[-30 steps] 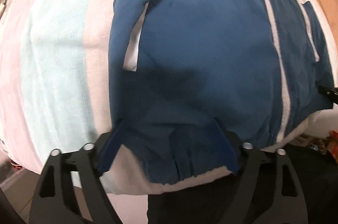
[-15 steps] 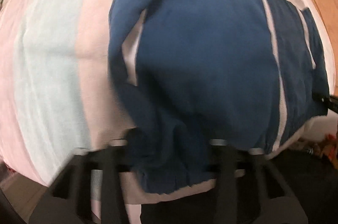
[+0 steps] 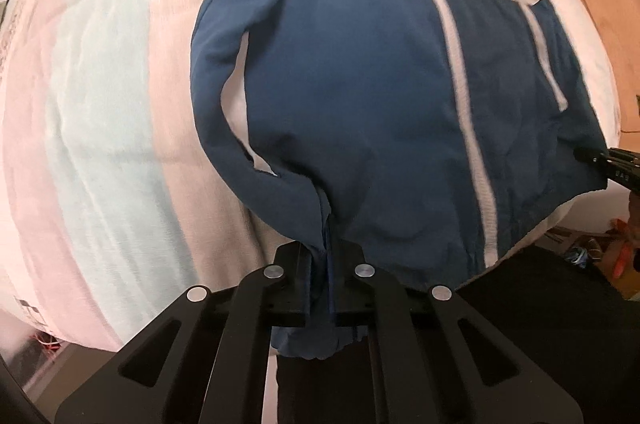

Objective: Fold large clothes
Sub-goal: 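Lift the hem with both tools and fold the jacket toward the hood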

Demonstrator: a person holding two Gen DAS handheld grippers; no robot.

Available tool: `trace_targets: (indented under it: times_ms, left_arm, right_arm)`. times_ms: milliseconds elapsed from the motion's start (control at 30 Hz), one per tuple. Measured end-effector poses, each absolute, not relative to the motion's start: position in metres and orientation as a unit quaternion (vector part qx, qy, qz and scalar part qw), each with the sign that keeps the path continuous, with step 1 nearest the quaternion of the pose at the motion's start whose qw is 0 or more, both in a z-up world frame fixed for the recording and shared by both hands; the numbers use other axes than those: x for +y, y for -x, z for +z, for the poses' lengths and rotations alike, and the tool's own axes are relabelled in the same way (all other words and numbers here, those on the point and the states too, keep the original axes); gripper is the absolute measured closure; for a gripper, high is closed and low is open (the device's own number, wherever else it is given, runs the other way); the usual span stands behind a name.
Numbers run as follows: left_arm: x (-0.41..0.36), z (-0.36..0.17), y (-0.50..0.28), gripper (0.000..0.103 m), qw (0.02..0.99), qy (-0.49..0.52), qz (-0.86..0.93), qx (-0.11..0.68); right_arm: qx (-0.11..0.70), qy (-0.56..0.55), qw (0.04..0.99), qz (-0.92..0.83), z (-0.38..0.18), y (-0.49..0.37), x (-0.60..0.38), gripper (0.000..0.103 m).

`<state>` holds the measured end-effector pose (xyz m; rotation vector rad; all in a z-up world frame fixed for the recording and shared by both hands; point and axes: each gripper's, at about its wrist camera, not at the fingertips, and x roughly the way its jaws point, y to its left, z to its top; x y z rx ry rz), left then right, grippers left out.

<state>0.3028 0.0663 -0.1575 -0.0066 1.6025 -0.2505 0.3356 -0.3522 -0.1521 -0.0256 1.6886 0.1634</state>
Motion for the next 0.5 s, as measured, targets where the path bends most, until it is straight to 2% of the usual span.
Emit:
trace_targets:
  times_ms: [67, 300, 500]
  left_arm:
    - [0.061, -0.162, -0.311, 0.1, 0.689, 0.002, -0.118, 0.715]
    - [0.065, -0.114, -0.337, 0.1, 0.701, 0.0, -0.123, 0.702]
    - [0.077, -0.095, -0.363, 0.1, 0.712, 0.004, -0.11, 0.694]
  right_arm:
    - [0.752, -0.003, 0.655, 0.074, -0.143, -0.343, -0.357, 0.095]
    - [0.77, -0.053, 0.631, 0.077, -0.106, -0.376, -0.376, 0.096]
    - [0.774, -0.079, 0.624, 0.074, -0.073, -0.401, -0.385, 0.096]
